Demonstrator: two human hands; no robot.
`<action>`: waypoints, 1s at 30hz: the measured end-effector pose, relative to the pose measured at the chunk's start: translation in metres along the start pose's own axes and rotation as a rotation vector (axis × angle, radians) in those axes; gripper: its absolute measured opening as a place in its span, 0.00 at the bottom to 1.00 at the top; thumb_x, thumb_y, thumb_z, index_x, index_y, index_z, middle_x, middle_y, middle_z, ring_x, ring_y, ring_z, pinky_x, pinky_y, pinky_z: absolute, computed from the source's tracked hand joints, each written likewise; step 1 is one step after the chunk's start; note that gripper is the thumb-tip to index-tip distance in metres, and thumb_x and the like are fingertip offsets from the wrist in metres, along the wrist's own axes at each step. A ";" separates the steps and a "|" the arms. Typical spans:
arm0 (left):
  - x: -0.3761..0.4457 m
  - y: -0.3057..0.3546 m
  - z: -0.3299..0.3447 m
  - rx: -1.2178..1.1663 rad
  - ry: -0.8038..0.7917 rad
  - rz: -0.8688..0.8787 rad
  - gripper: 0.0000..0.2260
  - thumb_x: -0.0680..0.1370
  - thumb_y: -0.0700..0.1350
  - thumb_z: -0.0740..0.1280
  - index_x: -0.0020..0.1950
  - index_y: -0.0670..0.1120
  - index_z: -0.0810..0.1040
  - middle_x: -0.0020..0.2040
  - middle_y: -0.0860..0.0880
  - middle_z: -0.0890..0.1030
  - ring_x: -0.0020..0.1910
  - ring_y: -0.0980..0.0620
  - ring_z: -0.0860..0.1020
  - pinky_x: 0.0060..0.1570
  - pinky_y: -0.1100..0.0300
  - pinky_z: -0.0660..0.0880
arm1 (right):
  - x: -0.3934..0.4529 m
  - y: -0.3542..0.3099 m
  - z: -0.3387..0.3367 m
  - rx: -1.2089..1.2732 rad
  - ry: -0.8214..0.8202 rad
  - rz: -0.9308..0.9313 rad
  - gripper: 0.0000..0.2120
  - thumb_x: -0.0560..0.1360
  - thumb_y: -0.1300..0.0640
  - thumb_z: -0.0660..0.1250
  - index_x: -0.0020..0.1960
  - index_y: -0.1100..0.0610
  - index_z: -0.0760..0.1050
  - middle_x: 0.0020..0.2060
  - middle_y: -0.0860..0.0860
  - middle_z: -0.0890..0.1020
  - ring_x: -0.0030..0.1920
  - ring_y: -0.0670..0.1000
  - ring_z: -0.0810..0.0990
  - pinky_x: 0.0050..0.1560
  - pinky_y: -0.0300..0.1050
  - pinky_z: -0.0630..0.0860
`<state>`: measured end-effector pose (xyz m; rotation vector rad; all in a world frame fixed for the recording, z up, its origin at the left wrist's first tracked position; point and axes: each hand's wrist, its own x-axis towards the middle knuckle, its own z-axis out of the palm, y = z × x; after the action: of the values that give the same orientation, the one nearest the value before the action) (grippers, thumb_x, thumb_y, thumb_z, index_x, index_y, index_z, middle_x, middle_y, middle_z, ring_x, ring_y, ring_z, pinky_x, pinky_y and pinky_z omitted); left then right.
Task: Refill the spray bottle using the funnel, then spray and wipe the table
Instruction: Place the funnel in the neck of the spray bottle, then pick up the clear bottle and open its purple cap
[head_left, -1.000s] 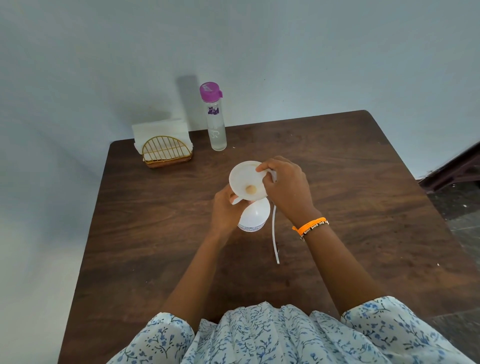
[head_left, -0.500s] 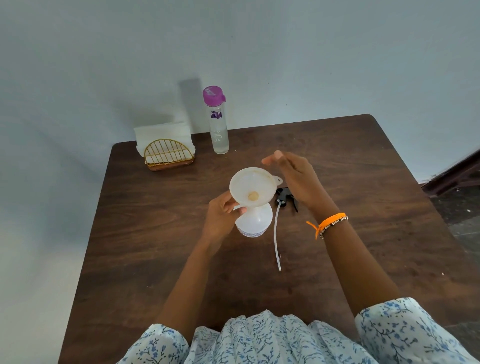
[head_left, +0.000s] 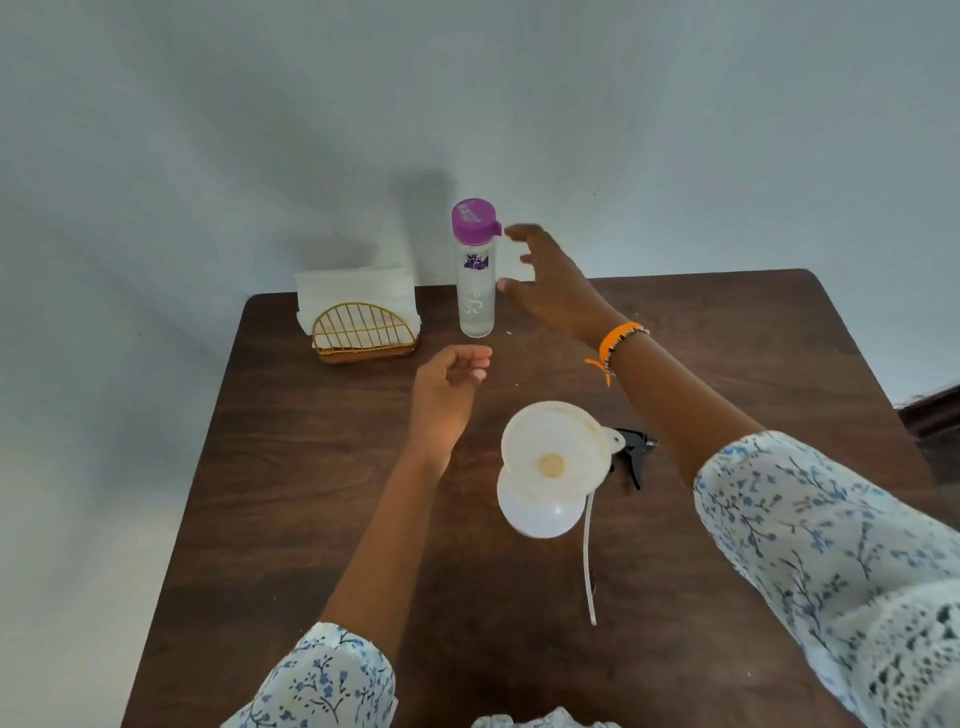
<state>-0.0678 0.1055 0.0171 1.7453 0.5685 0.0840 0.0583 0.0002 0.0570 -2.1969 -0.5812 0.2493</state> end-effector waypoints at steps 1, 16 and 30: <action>0.005 0.002 0.001 -0.005 -0.005 0.001 0.11 0.76 0.35 0.64 0.53 0.49 0.79 0.49 0.55 0.79 0.49 0.61 0.77 0.45 0.73 0.71 | 0.010 0.000 0.004 -0.018 0.001 -0.020 0.28 0.74 0.61 0.66 0.70 0.59 0.58 0.69 0.57 0.65 0.67 0.55 0.68 0.63 0.42 0.66; 0.018 0.011 0.001 -0.065 0.016 0.010 0.12 0.77 0.36 0.64 0.57 0.47 0.78 0.53 0.53 0.80 0.49 0.63 0.76 0.46 0.75 0.71 | 0.054 -0.004 0.020 0.011 0.129 -0.084 0.27 0.67 0.62 0.74 0.63 0.60 0.66 0.57 0.57 0.76 0.54 0.56 0.76 0.49 0.42 0.73; -0.018 0.046 -0.028 -0.174 0.196 -0.044 0.35 0.69 0.44 0.75 0.71 0.56 0.60 0.71 0.51 0.60 0.68 0.50 0.66 0.66 0.53 0.68 | -0.004 -0.132 -0.065 0.316 0.284 -0.227 0.22 0.71 0.52 0.71 0.60 0.58 0.68 0.49 0.46 0.74 0.44 0.43 0.75 0.48 0.43 0.79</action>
<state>-0.0785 0.1161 0.0721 1.5641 0.7208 0.2682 0.0362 0.0266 0.2001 -1.8023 -0.5816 -0.0868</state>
